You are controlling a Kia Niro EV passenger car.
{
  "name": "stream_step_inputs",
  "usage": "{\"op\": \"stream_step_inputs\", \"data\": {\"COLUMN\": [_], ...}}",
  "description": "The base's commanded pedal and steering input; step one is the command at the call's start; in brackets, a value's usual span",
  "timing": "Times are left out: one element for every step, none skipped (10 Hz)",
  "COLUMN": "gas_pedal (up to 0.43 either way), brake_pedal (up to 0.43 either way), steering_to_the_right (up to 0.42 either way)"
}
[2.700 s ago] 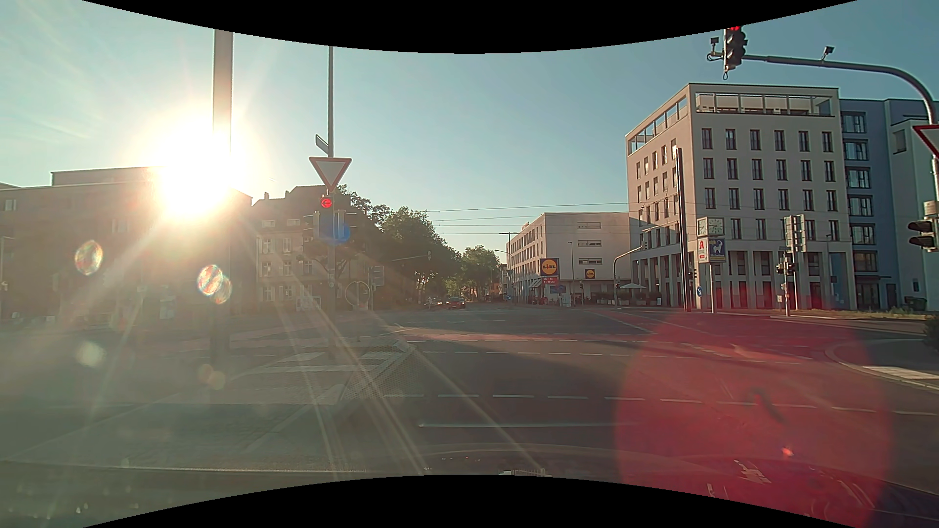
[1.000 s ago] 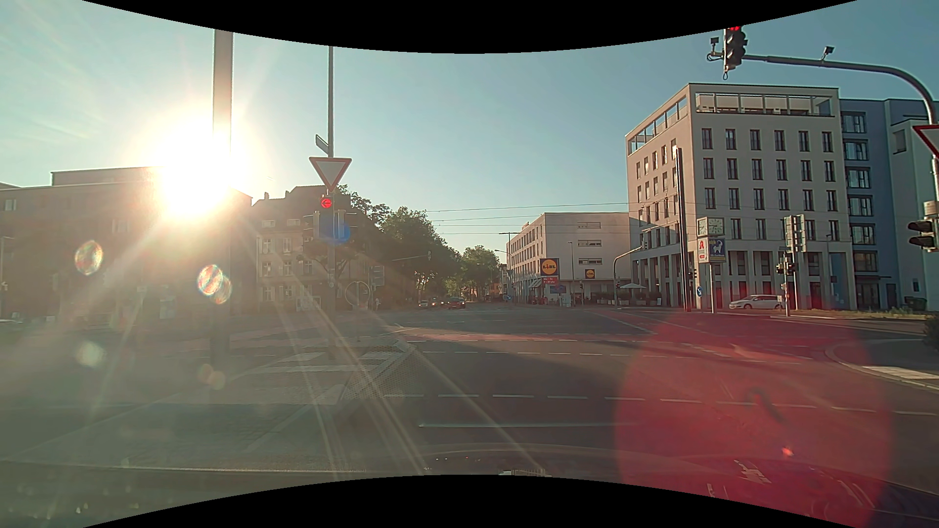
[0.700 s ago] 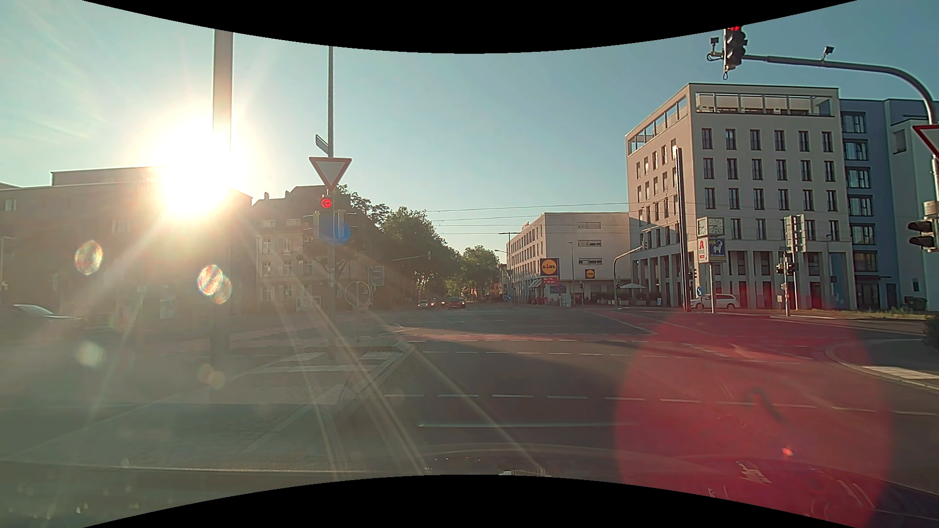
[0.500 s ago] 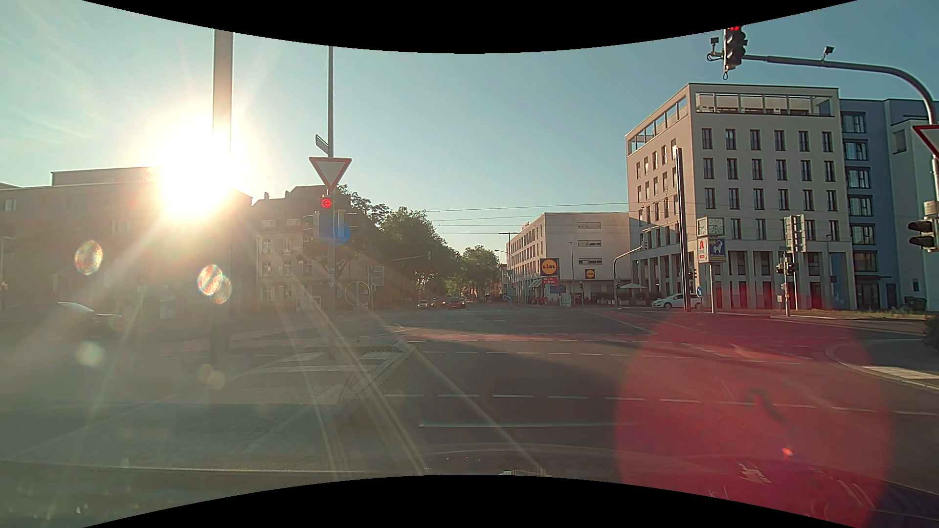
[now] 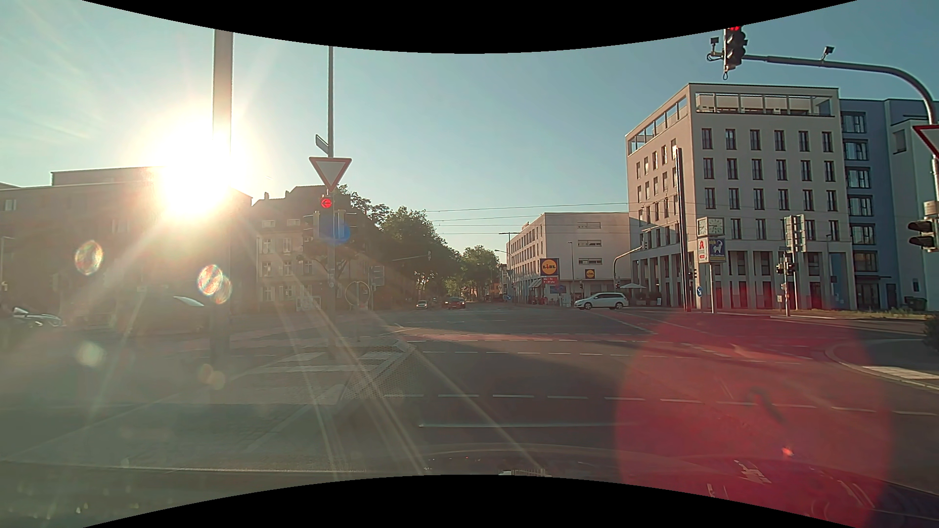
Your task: Follow the waypoints while adhering to traffic rules and regulations
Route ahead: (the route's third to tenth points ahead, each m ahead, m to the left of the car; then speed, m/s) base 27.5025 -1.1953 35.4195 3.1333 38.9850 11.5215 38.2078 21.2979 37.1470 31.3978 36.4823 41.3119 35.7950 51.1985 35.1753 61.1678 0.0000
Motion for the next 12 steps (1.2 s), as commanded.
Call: {"op": "stream_step_inputs", "data": {"gas_pedal": [0.000,0.000,0.000,0.000,0.000,0.000,0.000,0.000,0.000,0.000,0.000,0.000], "brake_pedal": [0.226,0.226,0.226,0.226,0.226,0.226,0.226,0.226,0.226,0.226,0.226,0.226], "steering_to_the_right": [-0.001,-0.001,-0.001,-0.001,-0.001,-0.001,-0.001,-0.001,-0.001,-0.001,-0.001,-0.001]}}
